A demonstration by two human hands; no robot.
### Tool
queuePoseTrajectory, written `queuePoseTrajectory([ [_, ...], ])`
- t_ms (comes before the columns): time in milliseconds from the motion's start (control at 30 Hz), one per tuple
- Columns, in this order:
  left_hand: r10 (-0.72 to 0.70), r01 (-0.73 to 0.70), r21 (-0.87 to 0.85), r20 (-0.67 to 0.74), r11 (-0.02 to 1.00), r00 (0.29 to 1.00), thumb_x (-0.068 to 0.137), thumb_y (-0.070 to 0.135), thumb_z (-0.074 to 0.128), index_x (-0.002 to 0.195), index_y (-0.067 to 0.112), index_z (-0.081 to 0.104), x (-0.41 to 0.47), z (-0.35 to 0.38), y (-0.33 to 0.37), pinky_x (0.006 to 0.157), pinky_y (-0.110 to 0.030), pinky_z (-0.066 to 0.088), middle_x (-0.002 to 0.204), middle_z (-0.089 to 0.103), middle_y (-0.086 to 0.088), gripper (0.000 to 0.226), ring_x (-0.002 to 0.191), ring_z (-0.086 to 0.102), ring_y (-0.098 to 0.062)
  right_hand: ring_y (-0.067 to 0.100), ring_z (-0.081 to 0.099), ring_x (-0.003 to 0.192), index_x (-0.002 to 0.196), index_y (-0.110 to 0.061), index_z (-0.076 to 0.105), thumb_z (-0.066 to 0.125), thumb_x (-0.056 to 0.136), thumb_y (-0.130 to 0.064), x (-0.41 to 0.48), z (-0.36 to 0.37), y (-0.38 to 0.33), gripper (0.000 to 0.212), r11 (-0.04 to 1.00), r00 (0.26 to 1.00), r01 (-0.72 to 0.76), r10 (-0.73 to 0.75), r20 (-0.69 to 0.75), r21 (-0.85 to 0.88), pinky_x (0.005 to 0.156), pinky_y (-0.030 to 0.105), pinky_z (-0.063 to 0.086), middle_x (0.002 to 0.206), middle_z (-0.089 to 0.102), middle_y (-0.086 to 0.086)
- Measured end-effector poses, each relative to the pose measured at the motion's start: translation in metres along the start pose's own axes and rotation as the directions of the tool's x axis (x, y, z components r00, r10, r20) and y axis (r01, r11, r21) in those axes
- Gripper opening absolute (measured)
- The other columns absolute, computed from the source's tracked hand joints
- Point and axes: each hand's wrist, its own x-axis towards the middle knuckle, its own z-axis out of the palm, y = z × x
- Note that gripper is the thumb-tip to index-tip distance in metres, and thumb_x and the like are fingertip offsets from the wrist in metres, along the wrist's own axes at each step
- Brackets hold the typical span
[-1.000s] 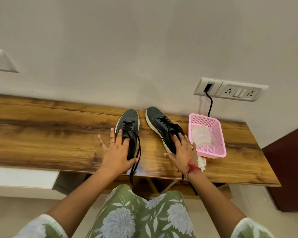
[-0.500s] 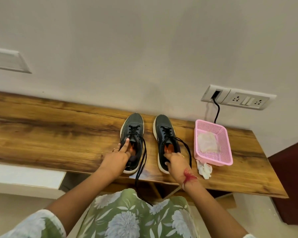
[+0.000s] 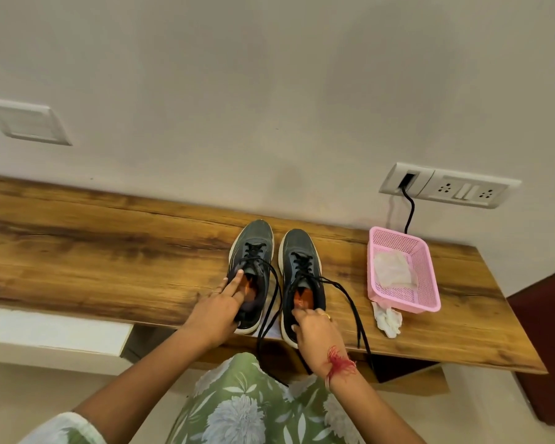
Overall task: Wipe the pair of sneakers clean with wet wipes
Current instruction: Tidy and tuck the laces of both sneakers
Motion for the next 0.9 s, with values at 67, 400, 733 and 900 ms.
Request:
queuePoseTrajectory([
  [67, -0.013, 0.013, -0.030, 0.013, 0.999, 1.000, 0.093, 0.029, 0.056, 0.148, 0.021, 0.025, -0.001, 0.002, 0.002, 0.112, -0.059, 0.024, 0.161, -0.005, 0.003, 0.063, 0.148, 0.005, -0.025, 0.020, 0.045, 0.115, 0.122, -0.022, 0.050, 0.042, 0.095, -0.014, -0.001, 0.001, 0.001, 0.030, 1.000, 1.000, 0.001, -0.001, 0.005, 0.000, 0.091, 0.034, 0.037, 0.119, 0.057, 0.001],
  [400, -0.015, 0.008, -0.118, -0.060, 0.993, 0.998, 0.093, 0.031, 0.053, 0.147, 0.019, 0.023, -0.007, -0.003, 0.015, 0.118, -0.045, 0.003, 0.161, 0.007, -0.003, 0.063, 0.148, -0.006, -0.023, 0.019, 0.048, 0.113, 0.122, -0.026, 0.052, 0.044, 0.093, -0.012, 0.000, 0.004, -0.004, 0.034, 0.996, 0.995, -0.074, 0.077, -0.059, 0.042, 0.091, 0.031, 0.036, 0.114, 0.060, -0.001],
  [733, 0.067, -0.204, -0.342, -0.371, 0.917, 0.926, 0.096, 0.032, 0.049, 0.142, 0.018, 0.038, 0.012, -0.018, 0.054, 0.109, -0.028, 0.030, 0.146, 0.039, 0.000, 0.049, 0.137, 0.033, -0.016, 0.012, 0.060, 0.092, 0.100, -0.016, 0.070, 0.063, 0.087, -0.025, 0.009, -0.005, 0.025, 0.017, 0.757, 0.877, -0.049, 0.345, -0.335, 0.651, 0.079, 0.026, 0.048, 0.098, 0.065, -0.004],
  [900, 0.148, -0.233, -0.277, -0.297, 0.932, 0.944, 0.094, 0.031, 0.053, 0.139, 0.016, 0.039, 0.054, -0.021, 0.081, 0.096, -0.036, 0.045, 0.133, 0.044, -0.004, 0.050, 0.126, 0.042, -0.022, 0.026, 0.059, 0.073, 0.094, -0.016, 0.056, 0.058, 0.085, -0.008, 0.023, -0.017, 0.051, 0.012, 0.501, 0.796, -0.265, 0.596, -0.107, 0.824, 0.064, 0.027, 0.044, 0.074, 0.059, 0.004],
])
